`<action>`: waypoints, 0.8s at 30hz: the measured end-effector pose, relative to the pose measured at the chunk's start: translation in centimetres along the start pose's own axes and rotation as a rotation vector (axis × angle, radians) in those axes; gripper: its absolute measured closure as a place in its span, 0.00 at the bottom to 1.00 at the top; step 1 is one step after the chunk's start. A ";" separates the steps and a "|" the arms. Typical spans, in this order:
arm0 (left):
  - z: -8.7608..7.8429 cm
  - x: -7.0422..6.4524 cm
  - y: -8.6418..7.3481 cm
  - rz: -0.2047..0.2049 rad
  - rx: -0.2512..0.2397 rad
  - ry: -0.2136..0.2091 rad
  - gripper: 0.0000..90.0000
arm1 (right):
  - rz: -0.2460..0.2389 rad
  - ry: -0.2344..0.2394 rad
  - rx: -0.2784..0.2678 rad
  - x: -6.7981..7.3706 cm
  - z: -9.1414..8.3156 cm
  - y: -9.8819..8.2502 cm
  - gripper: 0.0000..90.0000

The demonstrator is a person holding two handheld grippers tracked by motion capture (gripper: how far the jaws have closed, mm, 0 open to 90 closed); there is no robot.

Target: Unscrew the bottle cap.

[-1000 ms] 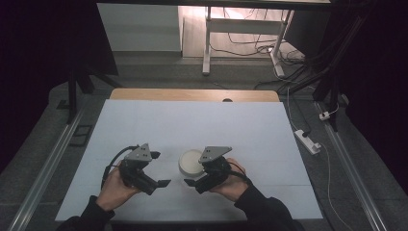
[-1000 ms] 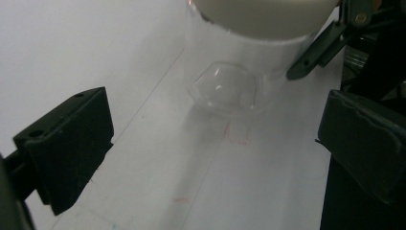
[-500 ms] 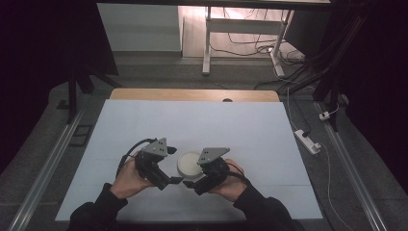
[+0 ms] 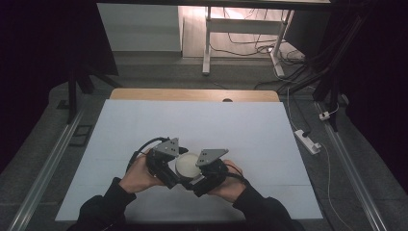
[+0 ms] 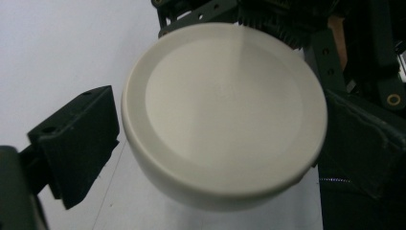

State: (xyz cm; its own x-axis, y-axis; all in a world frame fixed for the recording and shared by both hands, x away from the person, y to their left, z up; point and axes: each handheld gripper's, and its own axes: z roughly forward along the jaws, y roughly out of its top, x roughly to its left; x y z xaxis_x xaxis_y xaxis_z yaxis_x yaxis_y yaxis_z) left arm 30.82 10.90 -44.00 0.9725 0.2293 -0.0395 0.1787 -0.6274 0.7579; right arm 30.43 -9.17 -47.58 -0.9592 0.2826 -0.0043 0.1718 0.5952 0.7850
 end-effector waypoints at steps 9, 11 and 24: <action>0.6 -0.2 0.4 0.008 0.000 0.002 0.08 | -0.013 0.000 0.010 0.0 0.1 0.0 0.07; 0.6 -0.3 0.5 -0.001 0.002 0.014 0.08 | -0.015 -0.005 0.011 -0.1 0.1 -0.1 0.07; 1.3 -1.2 1.4 -0.155 0.036 0.155 0.08 | 0.029 -0.056 0.016 -0.4 0.2 -0.2 0.07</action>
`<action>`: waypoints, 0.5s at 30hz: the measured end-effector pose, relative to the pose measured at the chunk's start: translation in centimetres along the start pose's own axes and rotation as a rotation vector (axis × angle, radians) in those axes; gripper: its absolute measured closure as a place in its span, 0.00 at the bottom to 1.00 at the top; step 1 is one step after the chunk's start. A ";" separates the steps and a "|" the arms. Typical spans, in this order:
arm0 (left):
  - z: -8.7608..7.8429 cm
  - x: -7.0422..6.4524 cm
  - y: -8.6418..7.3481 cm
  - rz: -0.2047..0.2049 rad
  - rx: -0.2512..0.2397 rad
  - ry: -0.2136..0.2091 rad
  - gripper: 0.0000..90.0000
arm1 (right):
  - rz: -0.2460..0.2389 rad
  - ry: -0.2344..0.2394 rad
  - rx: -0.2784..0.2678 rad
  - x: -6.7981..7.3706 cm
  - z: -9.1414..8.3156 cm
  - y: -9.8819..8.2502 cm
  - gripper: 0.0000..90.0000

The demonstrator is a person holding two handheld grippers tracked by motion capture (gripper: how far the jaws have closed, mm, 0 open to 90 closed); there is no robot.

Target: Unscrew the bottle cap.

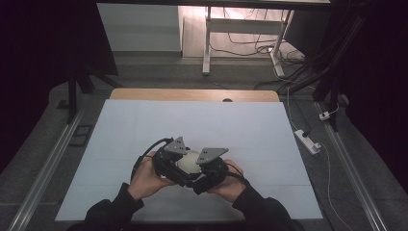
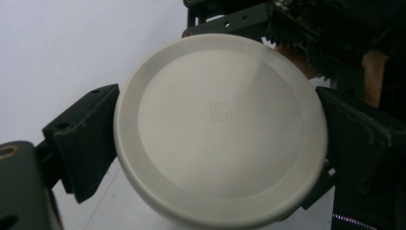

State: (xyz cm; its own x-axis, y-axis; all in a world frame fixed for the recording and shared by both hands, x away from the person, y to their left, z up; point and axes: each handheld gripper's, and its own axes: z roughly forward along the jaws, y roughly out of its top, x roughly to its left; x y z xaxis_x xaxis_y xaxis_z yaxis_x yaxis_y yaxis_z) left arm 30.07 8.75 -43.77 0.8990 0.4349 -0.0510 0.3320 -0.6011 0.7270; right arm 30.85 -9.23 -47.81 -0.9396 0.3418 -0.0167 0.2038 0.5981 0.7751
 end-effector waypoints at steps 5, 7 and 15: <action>0.2 0.2 -0.1 -0.010 -0.008 -0.005 0.08 | 0.001 -0.011 0.005 -0.1 0.0 -0.1 0.07; 0.1 0.4 0.0 0.008 0.005 -0.009 0.05 | 0.002 -0.007 0.003 -0.2 0.0 -0.1 0.07; -1.5 1.3 -0.3 0.081 0.010 -0.082 0.01 | -0.009 0.025 -0.006 0.0 -0.2 0.0 0.07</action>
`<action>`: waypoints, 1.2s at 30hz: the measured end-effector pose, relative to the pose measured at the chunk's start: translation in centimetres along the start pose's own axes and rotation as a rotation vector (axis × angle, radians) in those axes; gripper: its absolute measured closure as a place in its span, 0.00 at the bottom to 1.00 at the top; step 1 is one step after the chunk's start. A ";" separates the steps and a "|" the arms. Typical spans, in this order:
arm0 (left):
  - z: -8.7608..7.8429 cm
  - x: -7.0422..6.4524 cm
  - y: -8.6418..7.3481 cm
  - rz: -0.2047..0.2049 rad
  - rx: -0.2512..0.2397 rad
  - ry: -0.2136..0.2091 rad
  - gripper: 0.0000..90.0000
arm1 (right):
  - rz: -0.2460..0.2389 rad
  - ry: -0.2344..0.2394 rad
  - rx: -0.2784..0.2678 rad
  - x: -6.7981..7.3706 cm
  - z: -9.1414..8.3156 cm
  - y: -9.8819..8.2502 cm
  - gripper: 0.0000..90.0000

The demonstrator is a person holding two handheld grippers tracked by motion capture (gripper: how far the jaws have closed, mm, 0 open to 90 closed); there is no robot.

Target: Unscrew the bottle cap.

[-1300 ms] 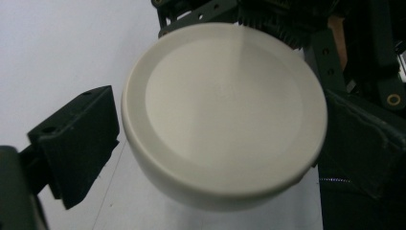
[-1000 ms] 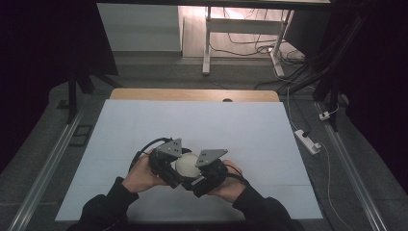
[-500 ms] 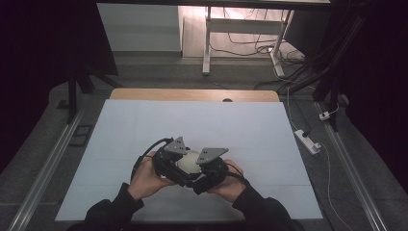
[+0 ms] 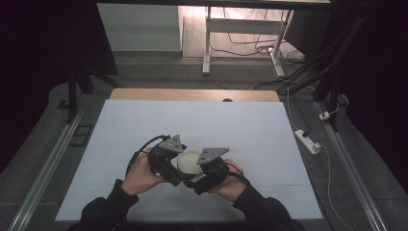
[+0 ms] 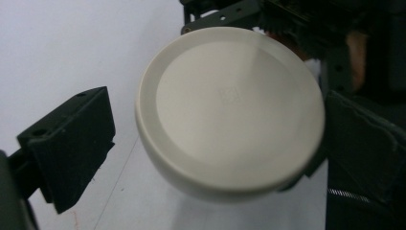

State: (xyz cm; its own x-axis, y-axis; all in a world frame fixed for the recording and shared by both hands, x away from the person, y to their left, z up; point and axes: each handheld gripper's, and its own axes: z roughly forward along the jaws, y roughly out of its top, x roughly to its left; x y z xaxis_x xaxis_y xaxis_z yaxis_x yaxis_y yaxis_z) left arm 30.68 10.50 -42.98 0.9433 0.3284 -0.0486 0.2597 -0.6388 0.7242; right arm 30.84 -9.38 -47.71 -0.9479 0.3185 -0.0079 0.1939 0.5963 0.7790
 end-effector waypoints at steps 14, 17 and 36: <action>-0.3 0.1 -0.6 0.142 0.005 -0.161 0.05 | -0.066 0.110 -0.021 1.3 -0.1 0.4 0.07; -0.3 -0.1 -0.5 0.143 0.004 -0.148 0.08 | -0.071 0.109 -0.019 1.3 -0.1 0.4 0.07; 1.1 -1.2 0.4 -0.029 0.019 0.072 0.09 | -0.005 -0.023 0.008 0.0 0.0 0.0 0.07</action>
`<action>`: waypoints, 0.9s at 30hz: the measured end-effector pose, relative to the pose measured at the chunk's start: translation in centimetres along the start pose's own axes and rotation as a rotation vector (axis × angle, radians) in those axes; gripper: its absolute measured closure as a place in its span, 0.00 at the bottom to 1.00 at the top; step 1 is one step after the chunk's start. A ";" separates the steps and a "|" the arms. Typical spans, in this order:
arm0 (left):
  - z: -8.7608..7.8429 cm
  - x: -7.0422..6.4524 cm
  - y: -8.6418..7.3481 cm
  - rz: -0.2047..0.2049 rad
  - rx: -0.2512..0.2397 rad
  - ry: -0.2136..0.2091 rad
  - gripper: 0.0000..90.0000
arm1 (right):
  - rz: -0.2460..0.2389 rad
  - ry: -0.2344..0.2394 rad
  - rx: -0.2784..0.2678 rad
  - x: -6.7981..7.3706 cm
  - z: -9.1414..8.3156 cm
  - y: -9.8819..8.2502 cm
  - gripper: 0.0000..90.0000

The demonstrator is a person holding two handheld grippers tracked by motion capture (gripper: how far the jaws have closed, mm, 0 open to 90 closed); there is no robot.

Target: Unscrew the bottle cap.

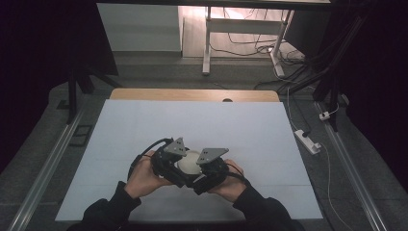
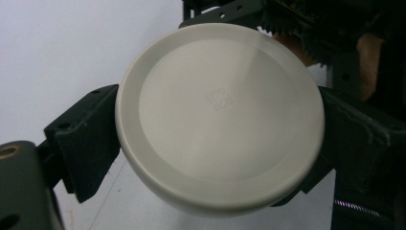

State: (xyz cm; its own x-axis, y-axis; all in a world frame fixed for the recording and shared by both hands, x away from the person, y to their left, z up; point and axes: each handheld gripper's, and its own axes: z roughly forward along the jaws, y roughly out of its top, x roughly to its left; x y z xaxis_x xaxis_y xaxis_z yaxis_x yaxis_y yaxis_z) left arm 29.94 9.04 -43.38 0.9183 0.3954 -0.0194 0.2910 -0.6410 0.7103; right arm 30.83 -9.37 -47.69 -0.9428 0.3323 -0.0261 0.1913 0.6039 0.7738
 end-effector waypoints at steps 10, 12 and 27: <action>-0.1 -0.1 0.3 0.012 -0.003 -0.007 0.05 | 0.018 -0.002 -0.008 -0.2 -0.2 -0.1 0.07; -0.3 0.0 0.2 0.023 -0.006 -0.020 0.04 | 0.016 0.004 -0.012 -0.2 -0.2 -0.1 0.07; -1.2 0.5 -0.9 0.224 -0.044 -0.228 0.07 | -0.078 0.155 -0.039 1.7 -0.2 0.5 0.07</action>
State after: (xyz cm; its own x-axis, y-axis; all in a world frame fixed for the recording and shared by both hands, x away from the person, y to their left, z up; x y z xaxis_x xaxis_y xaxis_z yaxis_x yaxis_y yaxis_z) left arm 29.83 10.58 -43.22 0.9961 0.0871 -0.0127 0.0675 -0.6643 0.7445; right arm 29.26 -8.65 -47.16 -0.9858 0.1676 0.0085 0.1078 0.5942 0.7971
